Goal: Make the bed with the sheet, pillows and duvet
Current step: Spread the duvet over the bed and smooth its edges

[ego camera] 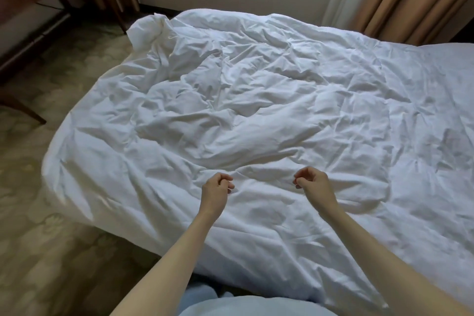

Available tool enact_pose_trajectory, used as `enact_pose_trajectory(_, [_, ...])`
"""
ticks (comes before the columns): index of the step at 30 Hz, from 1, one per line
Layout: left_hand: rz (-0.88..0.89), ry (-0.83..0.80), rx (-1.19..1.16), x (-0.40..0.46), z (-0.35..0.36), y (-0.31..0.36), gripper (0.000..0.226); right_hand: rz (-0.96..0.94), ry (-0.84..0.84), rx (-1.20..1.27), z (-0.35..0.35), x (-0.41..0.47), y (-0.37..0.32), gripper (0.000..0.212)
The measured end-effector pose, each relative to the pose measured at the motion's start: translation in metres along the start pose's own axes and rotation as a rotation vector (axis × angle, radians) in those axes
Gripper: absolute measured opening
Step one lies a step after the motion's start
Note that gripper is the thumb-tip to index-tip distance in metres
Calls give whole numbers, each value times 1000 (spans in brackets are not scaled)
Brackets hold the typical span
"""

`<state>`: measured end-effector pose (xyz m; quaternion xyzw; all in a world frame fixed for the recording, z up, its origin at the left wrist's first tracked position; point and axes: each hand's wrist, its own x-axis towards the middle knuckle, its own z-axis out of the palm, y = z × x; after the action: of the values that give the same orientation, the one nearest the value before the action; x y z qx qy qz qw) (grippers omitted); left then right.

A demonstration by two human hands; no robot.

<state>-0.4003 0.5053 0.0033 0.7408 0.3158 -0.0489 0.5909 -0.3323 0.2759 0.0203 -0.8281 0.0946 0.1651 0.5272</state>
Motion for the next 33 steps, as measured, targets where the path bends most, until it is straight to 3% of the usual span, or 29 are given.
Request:
enact_pose_trajectory(11, [-79,-9,170,87,-263,-40,23,82,52,83,219,-12,-101,20])
enact_pose_trajectory(22, [-87,226,97,167,-338,-30,25,51,-80,78,317,26,-147,22])
enact_pose_trajectory(30, [-329,351,-100,203,-410,-76,27,97,-172,35,396,29,-173,22])
enact_pose_trajectory(33, [-343,393,-95,226,-452,-93,26,103,-182,4,437,35,-183,22])
